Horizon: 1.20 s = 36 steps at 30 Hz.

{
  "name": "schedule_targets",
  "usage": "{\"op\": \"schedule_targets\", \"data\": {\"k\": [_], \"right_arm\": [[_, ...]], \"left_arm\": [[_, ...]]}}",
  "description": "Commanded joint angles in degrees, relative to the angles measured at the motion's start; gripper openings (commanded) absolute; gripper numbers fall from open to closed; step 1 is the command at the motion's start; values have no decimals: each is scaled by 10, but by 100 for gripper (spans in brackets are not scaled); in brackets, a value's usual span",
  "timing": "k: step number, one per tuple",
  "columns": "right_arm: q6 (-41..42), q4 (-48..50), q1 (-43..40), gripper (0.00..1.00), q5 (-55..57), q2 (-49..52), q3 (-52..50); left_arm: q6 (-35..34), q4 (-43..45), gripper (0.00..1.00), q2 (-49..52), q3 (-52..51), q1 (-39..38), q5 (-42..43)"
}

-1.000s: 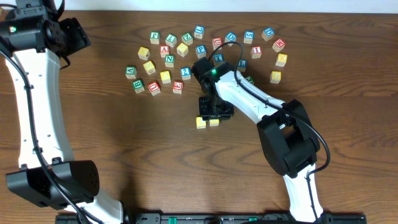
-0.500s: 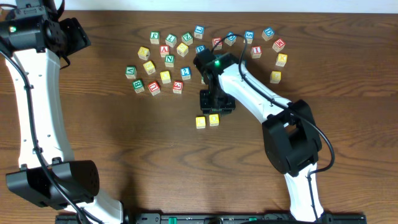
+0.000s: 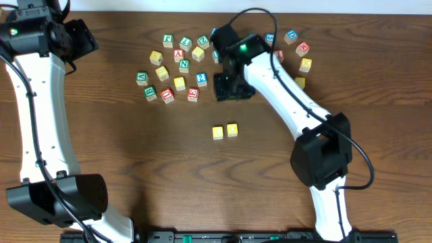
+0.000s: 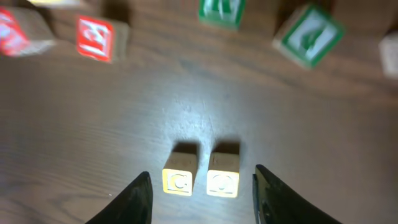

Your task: Spell out CORL

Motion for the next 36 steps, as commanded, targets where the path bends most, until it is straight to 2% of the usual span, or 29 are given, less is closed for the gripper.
{"op": "schedule_targets", "data": {"k": [1, 9, 22, 36], "right_arm": [[-48, -4, -9, 50, 4, -8, 50], [-63, 2, -32, 54, 4, -8, 96], [-64, 2, -74, 56, 0, -8, 101], [-64, 7, -74, 60, 0, -8, 104]], "left_arm": [[7, -2, 80, 1, -3, 4, -4], [7, -2, 80, 1, -3, 4, -4], [7, -2, 80, 1, -3, 4, -4], [7, -2, 80, 1, -3, 4, -3]]}}
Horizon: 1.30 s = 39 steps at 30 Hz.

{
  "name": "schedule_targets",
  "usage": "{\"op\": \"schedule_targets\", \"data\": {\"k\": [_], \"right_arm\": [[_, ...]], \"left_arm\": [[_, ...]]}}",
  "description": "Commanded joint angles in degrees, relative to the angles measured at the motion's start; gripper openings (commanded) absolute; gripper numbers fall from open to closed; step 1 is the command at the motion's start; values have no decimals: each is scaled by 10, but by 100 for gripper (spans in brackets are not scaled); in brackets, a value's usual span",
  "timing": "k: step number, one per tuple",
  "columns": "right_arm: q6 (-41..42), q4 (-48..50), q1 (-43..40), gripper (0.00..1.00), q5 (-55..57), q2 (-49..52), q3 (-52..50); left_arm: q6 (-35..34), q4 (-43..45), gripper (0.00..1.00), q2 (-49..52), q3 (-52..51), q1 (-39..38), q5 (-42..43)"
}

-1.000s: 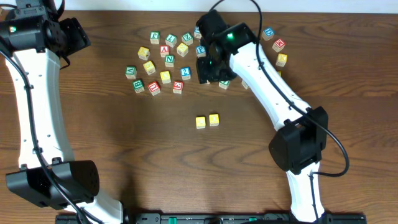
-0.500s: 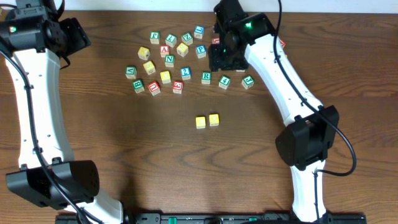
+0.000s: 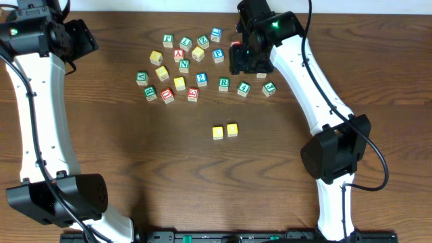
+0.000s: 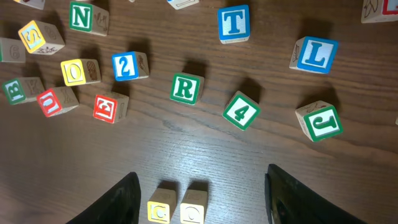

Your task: Spell out CORL

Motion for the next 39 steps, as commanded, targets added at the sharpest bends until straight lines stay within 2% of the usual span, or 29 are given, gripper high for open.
{"op": "schedule_targets", "data": {"k": [1, 15, 39], "right_arm": [[-11, 9, -1, 60, 1, -8, 14], [-20, 83, -1, 67, 10, -7, 13], [-42, 75, -4, 78, 10, -7, 13]], "left_arm": [[7, -2, 80, 1, -3, 4, -4], [7, -2, 80, 1, -3, 4, -4], [5, 1, 80, 1, -3, 4, -1]]}}
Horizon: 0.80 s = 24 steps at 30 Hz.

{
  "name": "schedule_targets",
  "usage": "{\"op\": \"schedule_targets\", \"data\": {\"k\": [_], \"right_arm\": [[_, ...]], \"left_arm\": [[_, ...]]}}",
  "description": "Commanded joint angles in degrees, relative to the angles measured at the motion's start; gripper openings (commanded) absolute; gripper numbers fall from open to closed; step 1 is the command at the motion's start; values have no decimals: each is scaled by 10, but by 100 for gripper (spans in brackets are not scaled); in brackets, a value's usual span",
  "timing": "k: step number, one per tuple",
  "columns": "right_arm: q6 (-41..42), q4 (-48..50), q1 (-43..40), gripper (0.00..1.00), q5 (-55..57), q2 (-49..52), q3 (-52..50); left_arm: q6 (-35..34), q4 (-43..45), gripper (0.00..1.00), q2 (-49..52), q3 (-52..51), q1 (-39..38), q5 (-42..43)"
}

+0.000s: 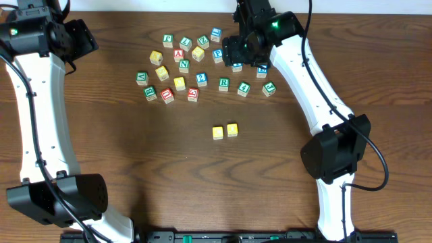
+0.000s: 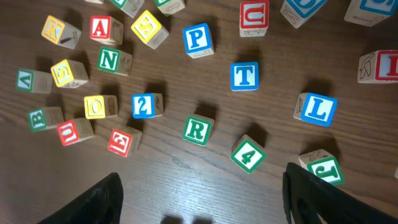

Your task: Spell out CORL

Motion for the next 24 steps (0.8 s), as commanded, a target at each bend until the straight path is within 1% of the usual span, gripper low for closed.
{"op": "schedule_targets", "data": {"k": [1, 4, 10, 22, 24], "right_arm": [[-21, -6, -5, 78, 7, -7, 13], [-21, -14, -9, 79, 14, -7, 13], [-21, -18, -20, 80, 13, -7, 13], [-21, -18, -26, 82, 14, -7, 13], [-5, -19, -26, 81, 31, -7, 13]], "left_arm": [[5, 4, 80, 1, -3, 4, -1], [5, 5, 80, 1, -3, 4, 8], [5, 3, 80, 3, -7, 1, 99], [5, 3, 80, 8, -35, -37, 98], [5, 5, 80, 9, -41, -45, 98]]}}
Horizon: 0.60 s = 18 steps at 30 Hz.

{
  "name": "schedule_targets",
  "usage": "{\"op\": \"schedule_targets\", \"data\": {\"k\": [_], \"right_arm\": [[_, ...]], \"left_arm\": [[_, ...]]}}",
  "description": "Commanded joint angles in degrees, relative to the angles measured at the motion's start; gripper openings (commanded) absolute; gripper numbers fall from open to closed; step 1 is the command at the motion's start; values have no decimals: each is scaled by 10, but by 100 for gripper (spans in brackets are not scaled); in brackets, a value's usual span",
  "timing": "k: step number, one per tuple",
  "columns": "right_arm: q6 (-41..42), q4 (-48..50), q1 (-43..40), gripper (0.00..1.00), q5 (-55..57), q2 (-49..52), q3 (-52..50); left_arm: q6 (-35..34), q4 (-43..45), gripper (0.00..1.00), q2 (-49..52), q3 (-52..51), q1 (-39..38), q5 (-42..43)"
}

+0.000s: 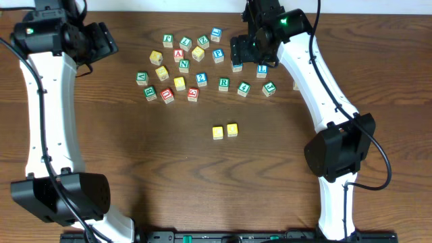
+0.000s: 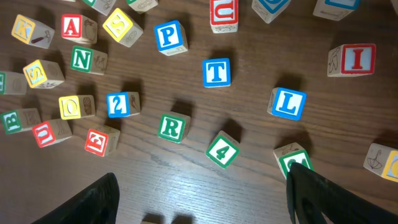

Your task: Spell out CORL

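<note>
Two yellow blocks, C [image 1: 217, 132] and O [image 1: 232, 129], stand side by side in the middle of the table. The green R block [image 1: 224, 84] [image 2: 171, 127] and the blue L block [image 1: 262, 69] [image 2: 288, 103] lie loose among the scattered blocks behind them. My right gripper [image 1: 244, 51] [image 2: 200, 186] hangs high over that scatter, open and holding nothing. My left gripper [image 1: 101, 40] is at the far left back, away from all blocks, and its jaws do not show.
Several other letter and number blocks lie around R and L: a blue T [image 2: 216, 72], a blue P [image 2: 169, 37], a green 4 [image 2: 222, 150], a green J [image 2: 292, 160] partly behind my right finger, and a red I [image 2: 354, 59].
My right gripper has shifted a little to the right over the scatter, still open. My left arm has moved somewhat to the right at the back left. No block has moved.
My right gripper stood open and low just behind the C and O pair. Then it was higher and farther back, over the R, 4 and J blocks. Later it was higher still over the scatter, and now it hangs there slightly to the right.
</note>
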Motion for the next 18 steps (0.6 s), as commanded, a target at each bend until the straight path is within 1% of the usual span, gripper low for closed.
{"op": "schedule_targets", "data": {"k": [1, 7, 18], "right_arm": [[17, -1, -4, 81, 29, -7, 13], [40, -5, -17, 82, 32, -7, 13], [40, -22, -33, 84, 32, -7, 13]], "left_arm": [[5, 0, 80, 8, -13, -14, 5], [-6, 6, 80, 24, -17, -38, 5], [-8, 8, 80, 66, -18, -84, 5]]}}
